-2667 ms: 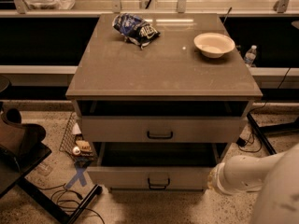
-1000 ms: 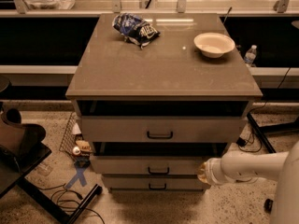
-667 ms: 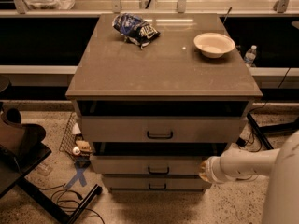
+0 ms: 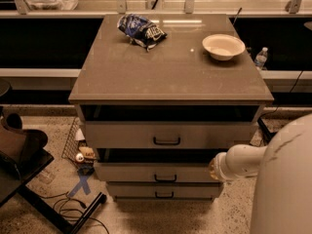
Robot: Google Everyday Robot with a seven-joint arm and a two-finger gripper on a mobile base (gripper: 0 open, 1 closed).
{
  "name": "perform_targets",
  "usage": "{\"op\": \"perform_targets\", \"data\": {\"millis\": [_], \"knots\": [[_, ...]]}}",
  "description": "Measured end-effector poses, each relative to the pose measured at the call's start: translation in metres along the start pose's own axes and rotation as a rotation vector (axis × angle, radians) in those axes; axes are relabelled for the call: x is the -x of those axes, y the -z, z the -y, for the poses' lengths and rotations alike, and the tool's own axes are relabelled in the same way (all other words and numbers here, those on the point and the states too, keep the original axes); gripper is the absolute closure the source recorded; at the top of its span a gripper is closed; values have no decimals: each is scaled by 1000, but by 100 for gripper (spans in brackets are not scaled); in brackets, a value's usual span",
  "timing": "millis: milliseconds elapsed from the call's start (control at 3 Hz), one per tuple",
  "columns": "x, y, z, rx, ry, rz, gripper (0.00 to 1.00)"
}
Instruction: Open middle drawer
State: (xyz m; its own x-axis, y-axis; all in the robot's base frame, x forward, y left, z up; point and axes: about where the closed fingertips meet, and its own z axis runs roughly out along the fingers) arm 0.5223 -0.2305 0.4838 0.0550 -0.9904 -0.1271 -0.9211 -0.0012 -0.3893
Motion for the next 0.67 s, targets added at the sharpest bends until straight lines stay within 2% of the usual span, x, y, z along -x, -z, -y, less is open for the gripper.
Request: {"op": "perform_targets", "data": {"millis": [333, 667], "knots": [[1, -1, 0, 1, 1, 0, 82], [1, -1, 0, 2, 1, 1, 59]]}}
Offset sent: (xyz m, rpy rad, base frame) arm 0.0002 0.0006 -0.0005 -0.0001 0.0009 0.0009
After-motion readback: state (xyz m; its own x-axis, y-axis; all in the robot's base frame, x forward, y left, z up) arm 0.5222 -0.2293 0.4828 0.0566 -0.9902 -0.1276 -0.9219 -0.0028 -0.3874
